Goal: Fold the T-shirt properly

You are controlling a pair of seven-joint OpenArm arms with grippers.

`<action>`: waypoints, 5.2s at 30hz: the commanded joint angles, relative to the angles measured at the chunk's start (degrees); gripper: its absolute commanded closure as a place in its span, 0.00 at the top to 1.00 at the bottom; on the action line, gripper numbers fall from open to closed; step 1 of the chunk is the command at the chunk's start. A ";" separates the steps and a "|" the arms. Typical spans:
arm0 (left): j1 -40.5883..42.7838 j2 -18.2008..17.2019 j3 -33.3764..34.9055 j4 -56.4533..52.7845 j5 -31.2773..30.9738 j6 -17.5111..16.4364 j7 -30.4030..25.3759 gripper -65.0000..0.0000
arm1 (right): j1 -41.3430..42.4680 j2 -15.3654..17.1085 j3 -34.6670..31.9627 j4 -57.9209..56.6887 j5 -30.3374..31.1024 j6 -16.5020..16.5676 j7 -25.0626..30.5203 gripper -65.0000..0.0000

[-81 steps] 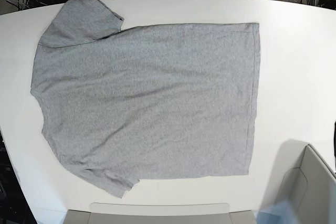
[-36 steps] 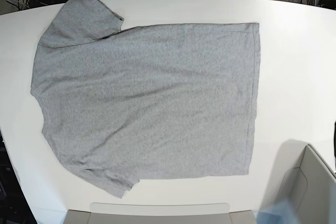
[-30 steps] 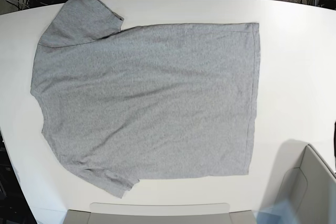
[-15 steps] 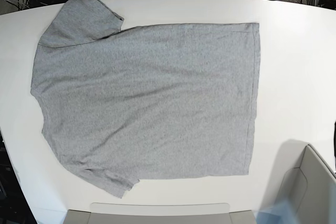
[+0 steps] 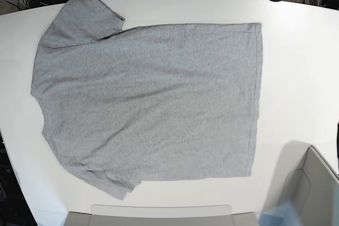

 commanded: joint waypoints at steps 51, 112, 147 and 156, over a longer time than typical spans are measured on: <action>18.67 -1.79 -5.66 24.04 -0.08 0.01 -4.41 0.00 | -24.60 6.61 -0.03 34.66 0.41 0.12 0.53 0.01; 39.06 1.46 -21.93 95.78 -19.15 -0.08 10.89 0.00 | -37.52 8.90 24.93 111.85 28.36 -0.05 -21.27 0.01; 36.43 -2.49 -14.63 95.87 -18.98 -0.08 10.80 0.11 | -35.06 11.27 28.89 112.02 40.76 0.12 -30.41 0.20; 36.60 -5.92 -10.32 95.87 -18.98 -0.08 11.32 0.18 | -33.56 11.36 32.76 112.02 47.00 3.29 -34.72 0.21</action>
